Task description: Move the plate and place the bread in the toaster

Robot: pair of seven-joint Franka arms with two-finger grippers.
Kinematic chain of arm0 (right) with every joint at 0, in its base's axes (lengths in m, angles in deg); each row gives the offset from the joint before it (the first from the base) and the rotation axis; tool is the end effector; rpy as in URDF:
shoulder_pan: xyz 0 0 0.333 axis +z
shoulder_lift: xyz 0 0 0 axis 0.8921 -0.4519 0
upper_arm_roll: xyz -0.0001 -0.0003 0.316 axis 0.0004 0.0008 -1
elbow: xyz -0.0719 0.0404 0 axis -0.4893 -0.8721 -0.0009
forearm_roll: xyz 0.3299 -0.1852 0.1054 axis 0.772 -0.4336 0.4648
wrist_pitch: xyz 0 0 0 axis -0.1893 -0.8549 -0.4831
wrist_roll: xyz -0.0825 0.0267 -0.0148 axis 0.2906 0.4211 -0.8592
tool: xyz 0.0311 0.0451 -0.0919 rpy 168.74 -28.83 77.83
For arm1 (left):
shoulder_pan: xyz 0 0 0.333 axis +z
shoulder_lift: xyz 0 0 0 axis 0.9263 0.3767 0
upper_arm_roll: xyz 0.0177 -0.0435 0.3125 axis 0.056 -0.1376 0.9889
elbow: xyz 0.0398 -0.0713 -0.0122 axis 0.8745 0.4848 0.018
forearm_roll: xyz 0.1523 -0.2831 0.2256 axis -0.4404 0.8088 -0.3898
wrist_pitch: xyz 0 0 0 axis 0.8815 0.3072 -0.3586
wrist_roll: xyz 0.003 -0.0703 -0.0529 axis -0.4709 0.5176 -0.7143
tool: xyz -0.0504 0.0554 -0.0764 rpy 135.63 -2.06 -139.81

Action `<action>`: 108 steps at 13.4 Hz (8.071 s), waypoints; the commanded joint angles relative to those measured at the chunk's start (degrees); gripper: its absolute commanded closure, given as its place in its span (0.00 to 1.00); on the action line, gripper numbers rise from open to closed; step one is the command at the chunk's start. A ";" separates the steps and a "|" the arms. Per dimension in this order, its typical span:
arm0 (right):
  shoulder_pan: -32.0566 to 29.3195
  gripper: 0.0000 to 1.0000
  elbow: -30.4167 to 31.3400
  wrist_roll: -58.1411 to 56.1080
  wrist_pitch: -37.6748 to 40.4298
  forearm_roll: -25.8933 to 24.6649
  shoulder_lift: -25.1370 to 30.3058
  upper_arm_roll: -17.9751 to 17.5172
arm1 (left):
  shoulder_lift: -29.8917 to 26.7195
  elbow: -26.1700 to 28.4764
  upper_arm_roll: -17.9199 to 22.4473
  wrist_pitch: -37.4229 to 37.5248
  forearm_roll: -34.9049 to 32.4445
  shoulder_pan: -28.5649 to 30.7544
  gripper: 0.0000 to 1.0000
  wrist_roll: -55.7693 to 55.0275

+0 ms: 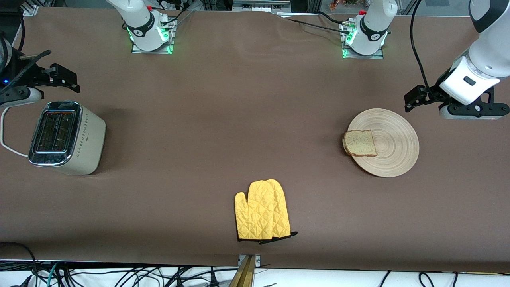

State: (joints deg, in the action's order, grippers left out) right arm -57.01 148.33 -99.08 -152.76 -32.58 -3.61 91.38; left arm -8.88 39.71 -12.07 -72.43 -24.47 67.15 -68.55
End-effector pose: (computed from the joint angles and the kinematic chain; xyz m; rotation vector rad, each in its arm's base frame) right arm 0.5613 0.0246 0.6132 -3.1115 -0.3187 0.1596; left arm 0.5571 -0.0564 0.5707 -3.1329 -0.0145 0.0060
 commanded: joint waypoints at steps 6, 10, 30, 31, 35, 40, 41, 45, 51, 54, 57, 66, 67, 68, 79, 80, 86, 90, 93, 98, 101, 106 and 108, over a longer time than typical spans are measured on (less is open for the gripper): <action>-0.06 0.00 -0.16 -0.66 -0.92 0.37 -0.13 -0.20 | 0.78 -2.05 -0.16 1.52 0.43 -0.07 0.00 -0.25; -0.06 0.00 -0.34 -0.84 -1.01 0.19 -0.13 -0.11 | 0.78 -2.40 -0.16 1.52 0.43 -0.07 0.00 -0.25; -0.06 0.00 0.98 -0.49 -3.38 0.10 -1.36 -0.20 | 0.87 -2.66 0.02 1.52 0.61 0.11 0.00 -0.07; -0.06 0.00 1.07 -0.48 -3.38 0.10 -1.36 -0.20 | 0.87 -2.66 0.02 1.52 0.52 0.11 0.00 -0.07; -0.06 0.00 1.07 -0.48 -3.29 0.10 -1.19 -0.11 | 1.13 -2.66 0.11 1.61 0.79 0.11 0.00 0.02; -0.06 0.00 1.07 -0.48 -3.12 0.10 -1.10 -0.20 | 4.64 -2.66 0.28 1.96 1.75 3.34 0.00 1.68; -0.06 0.00 1.07 -0.48 -3.12 0.10 -1.01 -0.11 | 5.34 -2.66 0.28 1.96 1.93 4.92 0.00 2.47; -0.06 0.00 1.15 -0.48 -3.12 0.19 -1.01 -0.20 | 8.07 -2.75 0.28 1.96 9.30 11.69 0.00 9.75; -0.15 0.00 1.15 -0.40 -2.86 0.28 -0.66 -0.03 | 16.66 -2.66 0.28 3.28 23.88 24.77 0.00 27.32; -0.15 0.00 1.15 -0.40 -2.94 0.28 -0.75 -0.03 | 25.09 -2.66 0.20 4.16 31.18 32.34 0.00 42.85; -0.15 0.00 1.42 -0.40 -3.12 0.28 -0.75 -0.03 | 33.88 -2.75 0.28 3.90 36.45 35.69 0.00 55.97; -0.15 0.00 1.42 -0.66 -3.12 0.28 -0.66 -0.03 | 44.80 -5.83 0.28 3.37 41.39 38.95 0.04 60.40; -0.15 0.00 1.42 -0.57 -3.12 0.28 -0.74 -0.03 | 45.94 -5.91 0.20 3.28 41.83 38.78 0.04 59.96; -0.15 0.00 1.42 -0.66 -3.03 0.28 -0.66 -0.03 | 46.91 -5.91 0.28 2.76 43.22 38.43 0.04 59.70; -0.15 0.00 1.42 -0.57 -3.12 0.28 -0.75 -0.03 | 48.06 -5.65 0.37 1.70 42.36 36.67 1.00 57.41; -0.15 0.00 1.42 -0.66 -3.12 0.28 -0.75 -0.03 | 48.06 -5.74 0.28 1.87 42.10 36.75 1.00 57.41; -0.15 0.00 1.42 -0.66 -3.12 0.28 -0.75 -0.03 | 48.06 -6.09 -0.07 9.68 47.87 37.02 1.00 57.58; -0.15 0.00 1.42 -0.66 -3.12 0.28 -0.75 -0.03 | 47.97 -6.09 -5.59 10.84 50.26 36.06 1.00 57.32; -0.15 0.00 1.42 -0.66 -3.12 0.28 -0.75 -0.03 | 47.54 -7.92 -5.96 10.67 51.06 27.02 1.00 57.32; -0.15 0.00 1.42 -0.66 -3.12 0.28 -0.75 -0.03 | 48.85 -9.25 -5.96 6.64 59.76 12.96 1.00 56.01; -0.15 0.00 1.42 -0.66 -3.12 0.28 -0.75 -0.03 | 49.64 -7.15 -6.04 -0.82 62.47 7.15 1.00 55.48; -0.24 0.00 1.51 -0.66 -2.86 0.45 -0.75 0.24 | 51.32 -4.51 -6.04 -8.83 73.02 -0.23 1.00 55.65; -0.24 0.00 1.51 -0.66 -2.85 0.45 -0.75 0.24 | 51.93 -3.81 -6.04 -11.47 73.29 -1.91 1.00 55.74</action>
State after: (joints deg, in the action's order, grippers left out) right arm -57.02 148.91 -99.24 -155.65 -32.59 -5.40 91.58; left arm 43.90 34.49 -18.38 -82.87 46.45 66.38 -12.79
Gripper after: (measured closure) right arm 0.000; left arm 0.912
